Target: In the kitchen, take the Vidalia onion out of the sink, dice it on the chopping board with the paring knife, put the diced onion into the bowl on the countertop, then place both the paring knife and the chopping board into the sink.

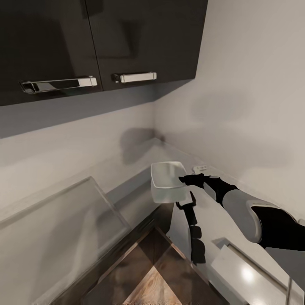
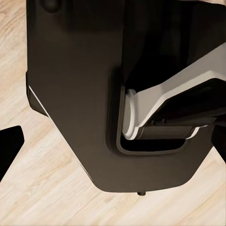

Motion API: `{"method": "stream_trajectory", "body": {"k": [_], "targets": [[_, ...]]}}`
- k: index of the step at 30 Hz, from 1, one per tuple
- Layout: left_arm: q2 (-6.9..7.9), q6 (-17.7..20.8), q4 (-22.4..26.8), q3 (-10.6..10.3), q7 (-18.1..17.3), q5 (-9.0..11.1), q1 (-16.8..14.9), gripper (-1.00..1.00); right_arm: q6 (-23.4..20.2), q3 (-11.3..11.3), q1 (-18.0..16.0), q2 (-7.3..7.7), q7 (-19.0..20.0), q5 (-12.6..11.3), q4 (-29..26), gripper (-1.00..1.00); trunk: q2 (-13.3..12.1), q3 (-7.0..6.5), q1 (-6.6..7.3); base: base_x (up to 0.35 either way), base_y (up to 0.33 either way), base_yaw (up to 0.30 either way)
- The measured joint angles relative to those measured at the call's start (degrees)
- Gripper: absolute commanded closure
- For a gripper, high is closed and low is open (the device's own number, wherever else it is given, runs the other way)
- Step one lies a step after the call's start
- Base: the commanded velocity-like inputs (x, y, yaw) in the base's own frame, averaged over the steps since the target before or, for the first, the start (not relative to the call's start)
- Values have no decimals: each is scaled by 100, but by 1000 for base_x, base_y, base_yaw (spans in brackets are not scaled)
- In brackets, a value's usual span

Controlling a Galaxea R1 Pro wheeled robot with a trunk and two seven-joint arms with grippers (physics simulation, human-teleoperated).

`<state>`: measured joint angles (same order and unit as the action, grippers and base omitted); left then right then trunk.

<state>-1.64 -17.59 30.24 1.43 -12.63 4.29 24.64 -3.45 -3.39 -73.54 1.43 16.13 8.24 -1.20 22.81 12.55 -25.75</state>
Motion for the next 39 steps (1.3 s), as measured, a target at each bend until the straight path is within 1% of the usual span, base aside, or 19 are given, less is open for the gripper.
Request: {"method": "stream_trajectory", "body": {"k": [16, 32, 39], "targets": [[0, 0, 1, 0, 0, 0, -2, -100, 0, 0, 0, -4, 0, 0, 0, -100, 0, 143, 0, 0, 0, 0], [0, -5, 1, 0, 0, 0, -2, -100, 0, -3, 0, -4, -1, -1, 0, -100, 1, 156, 0, 0, 0, 0], [0, -3, 1, 0, 0, 0, -4, -100, 0, -1, 0, -4, -2, 0, 0, -100, 0, 202, 0, 0, 0, 0]]}}
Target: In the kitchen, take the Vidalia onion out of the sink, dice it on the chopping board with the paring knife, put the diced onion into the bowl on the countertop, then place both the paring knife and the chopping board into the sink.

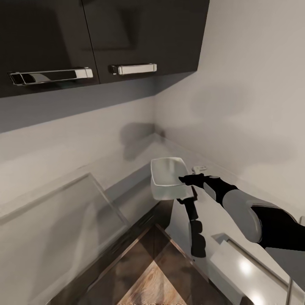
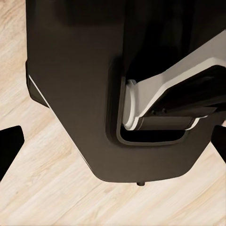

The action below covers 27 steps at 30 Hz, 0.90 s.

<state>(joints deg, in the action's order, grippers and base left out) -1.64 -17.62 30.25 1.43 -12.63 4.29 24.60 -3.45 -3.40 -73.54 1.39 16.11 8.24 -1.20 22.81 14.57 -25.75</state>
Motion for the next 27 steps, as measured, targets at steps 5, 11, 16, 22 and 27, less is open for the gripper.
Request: {"method": "stream_trajectory", "body": {"k": [5, 11, 16, 22, 27], "targets": [[0, 2, 0, 0, 0, 0, 1, -100, 0, -1, 0, 0, 2, 0, 0, -100, 0, 37, 0, 0, 0, 0], [0, 1, 0, 0, 0, 0, 1, -100, 0, -2, 0, 0, 2, -1, 0, -100, 1, 45, 0, 0, 0, 0], [0, -2, 0, 0, 0, 0, 4, -100, 3, -43, -2, 0, -1, -2, -5, 100, 1, 44, 0, 0, 0, 0], [0, -3, 0, 0, 0, 0, 2, -100, 3, -47, -2, 0, -3, -4, -5, 100, 1, 45, 1, 0, 0, 0], [0, -3, 0, 0, 0, 0, 0, -100, 3, -39, -1, 0, -3, -3, -5, 100, 1, 44, 1, 0, 0, 0]]}}
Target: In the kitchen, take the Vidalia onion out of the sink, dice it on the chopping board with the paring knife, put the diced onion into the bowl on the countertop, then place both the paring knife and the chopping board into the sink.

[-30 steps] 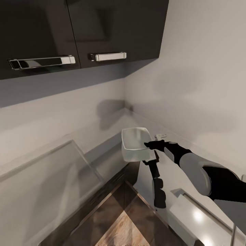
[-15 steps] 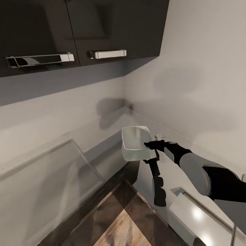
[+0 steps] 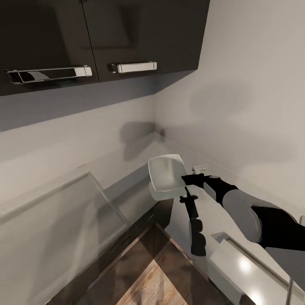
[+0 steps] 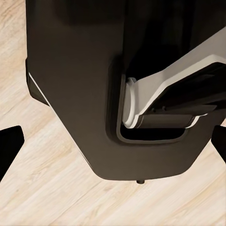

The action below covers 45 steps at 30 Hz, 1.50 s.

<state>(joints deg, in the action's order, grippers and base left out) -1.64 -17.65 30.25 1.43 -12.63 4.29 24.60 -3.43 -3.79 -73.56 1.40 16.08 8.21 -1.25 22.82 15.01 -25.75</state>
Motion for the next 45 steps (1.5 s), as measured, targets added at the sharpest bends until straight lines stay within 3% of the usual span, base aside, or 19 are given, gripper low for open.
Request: {"method": "stream_trajectory", "body": {"k": [45], "targets": [[0, 17, -62, 2, 0, 0, 0, -100, -3, 59, 2, 0, -3, 7, 6, 100, -2, -337, 0, 0, 0, 0]]}}
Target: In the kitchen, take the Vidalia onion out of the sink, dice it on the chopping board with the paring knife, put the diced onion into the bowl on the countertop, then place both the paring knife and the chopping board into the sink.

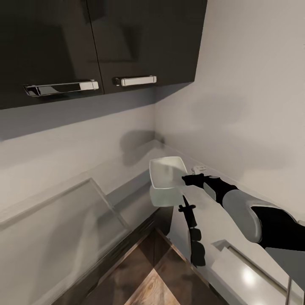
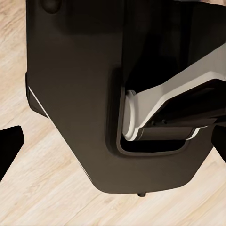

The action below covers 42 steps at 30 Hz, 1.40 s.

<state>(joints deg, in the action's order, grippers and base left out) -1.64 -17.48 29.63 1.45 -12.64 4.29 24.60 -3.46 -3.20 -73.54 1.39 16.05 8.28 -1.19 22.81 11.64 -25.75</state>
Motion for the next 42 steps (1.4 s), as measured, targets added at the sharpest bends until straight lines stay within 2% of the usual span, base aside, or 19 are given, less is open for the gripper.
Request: {"method": "stream_trajectory", "body": {"k": [9, 17, 31, 42], "targets": [[0, 1, -6, -2, -4, 0, -1, -100, 0, 0, 0, 0, -1, -1, 0, 100, -1, 0, -2, -87, 0, 0], [0, -1, -8, -1, -3, 0, 1, -100, 0, 0, 0, -8, -1, 0, 0, 100, -1, 0, -4, -328, 0, 18], [0, -15, -69, 1, -2, 0, -1, -100, 0, 0, 0, -18, -1, 0, 0, 100, -1, 31, -4, -341, 0, 229], [9, -17, -70, 6, -5, 0, -1, -100, 0, -3, 0, -21, -1, -1, 0, 100, 0, -53, -3, -341, 0, 49]]}}
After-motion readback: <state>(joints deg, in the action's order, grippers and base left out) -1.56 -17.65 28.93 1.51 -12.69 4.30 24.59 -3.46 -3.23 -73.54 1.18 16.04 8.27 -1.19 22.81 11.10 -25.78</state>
